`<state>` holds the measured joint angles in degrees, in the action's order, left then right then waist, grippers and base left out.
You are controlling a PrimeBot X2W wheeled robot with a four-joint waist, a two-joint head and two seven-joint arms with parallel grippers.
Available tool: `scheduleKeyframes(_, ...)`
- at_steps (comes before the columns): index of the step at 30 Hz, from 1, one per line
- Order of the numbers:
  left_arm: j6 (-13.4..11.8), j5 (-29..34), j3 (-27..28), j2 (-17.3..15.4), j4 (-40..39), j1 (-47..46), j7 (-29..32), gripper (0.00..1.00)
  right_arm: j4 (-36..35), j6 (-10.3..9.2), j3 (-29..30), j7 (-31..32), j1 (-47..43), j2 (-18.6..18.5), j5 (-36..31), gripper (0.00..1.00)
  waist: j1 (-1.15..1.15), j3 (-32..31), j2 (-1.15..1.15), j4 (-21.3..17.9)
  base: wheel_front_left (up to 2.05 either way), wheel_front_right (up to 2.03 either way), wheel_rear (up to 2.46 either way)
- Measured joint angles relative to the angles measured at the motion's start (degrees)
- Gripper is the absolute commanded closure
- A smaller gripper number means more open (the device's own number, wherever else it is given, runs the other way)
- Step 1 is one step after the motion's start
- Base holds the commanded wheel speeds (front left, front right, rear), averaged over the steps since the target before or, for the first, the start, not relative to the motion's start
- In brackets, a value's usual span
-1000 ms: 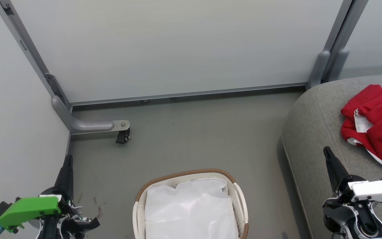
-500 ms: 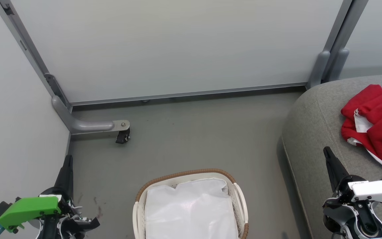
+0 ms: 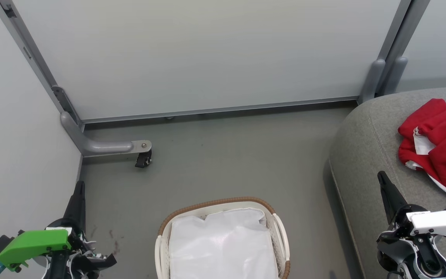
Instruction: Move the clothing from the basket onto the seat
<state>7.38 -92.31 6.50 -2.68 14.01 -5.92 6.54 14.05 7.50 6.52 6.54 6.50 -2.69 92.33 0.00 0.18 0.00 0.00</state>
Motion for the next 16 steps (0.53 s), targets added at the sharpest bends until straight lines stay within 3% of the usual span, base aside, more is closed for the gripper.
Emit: scheduleKeyframes(16, 0.0, 0.0, 0.0, 0.0, 0.0, 0.0, 0.01, 1.0, 0.0, 0.0, 0.0, 0.0, 0.0, -0.01, 0.0, 1.0, 0.0, 0.0, 0.0, 0.0, 0.0, 0.0, 0.0)
